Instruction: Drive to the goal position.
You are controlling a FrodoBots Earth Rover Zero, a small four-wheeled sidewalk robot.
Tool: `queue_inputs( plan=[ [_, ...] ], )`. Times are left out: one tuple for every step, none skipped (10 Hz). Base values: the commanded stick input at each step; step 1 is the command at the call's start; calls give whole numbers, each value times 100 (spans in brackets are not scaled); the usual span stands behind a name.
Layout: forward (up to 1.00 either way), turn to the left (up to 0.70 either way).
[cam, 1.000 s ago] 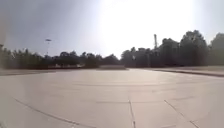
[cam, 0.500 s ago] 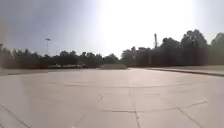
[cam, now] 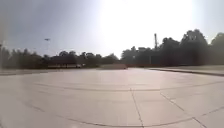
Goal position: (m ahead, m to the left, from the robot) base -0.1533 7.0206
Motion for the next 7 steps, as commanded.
queue_inputs(
  plan=[
    [70,35],
    [70,35],
    [70,35],
    [70,35],
    [70,35],
    [70,35],
    [70,35]
  ],
)
